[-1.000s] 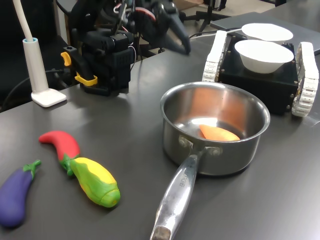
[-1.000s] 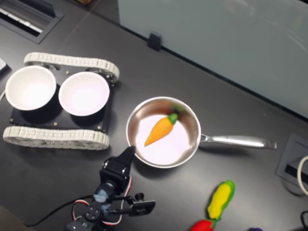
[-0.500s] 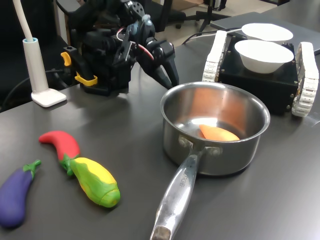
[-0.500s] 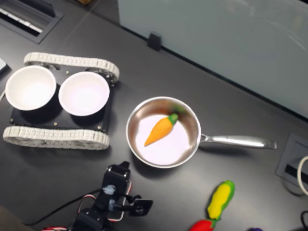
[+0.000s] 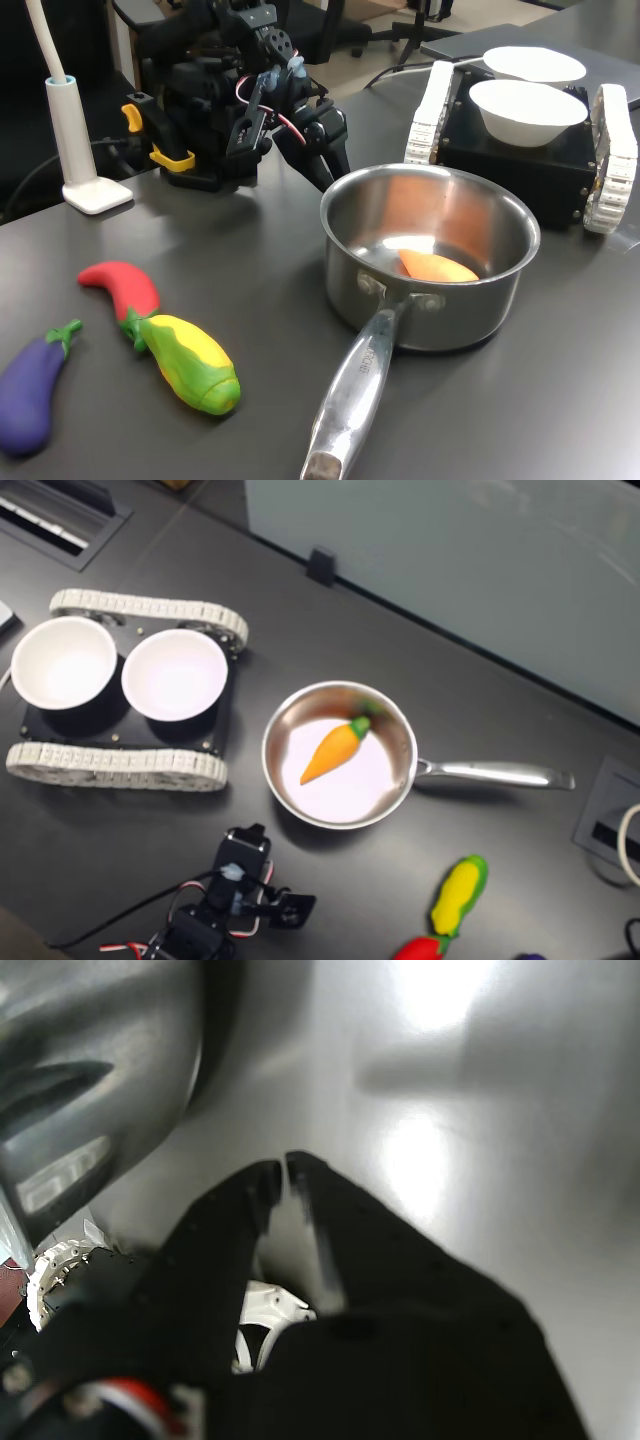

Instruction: Pick up the carrot and place them in the pan

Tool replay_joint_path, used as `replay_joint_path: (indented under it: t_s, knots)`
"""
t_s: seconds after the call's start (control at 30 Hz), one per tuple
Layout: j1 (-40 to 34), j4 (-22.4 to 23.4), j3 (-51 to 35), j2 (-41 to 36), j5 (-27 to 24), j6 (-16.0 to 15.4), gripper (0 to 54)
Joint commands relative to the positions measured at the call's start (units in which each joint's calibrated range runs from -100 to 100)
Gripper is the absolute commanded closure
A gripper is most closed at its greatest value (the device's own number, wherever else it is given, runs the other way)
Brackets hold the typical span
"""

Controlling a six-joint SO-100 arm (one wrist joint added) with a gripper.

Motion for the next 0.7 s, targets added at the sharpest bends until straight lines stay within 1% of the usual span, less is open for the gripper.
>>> replay_joint_path:
  t_s: [0.0,0.67]
  knots:
    - [1.7,-2.8,-1.3,-0.7,-0.7,-0.7,53.4]
    - [-0.2,-2.8,-1.3,-0.7,0.4,-0.7,53.4]
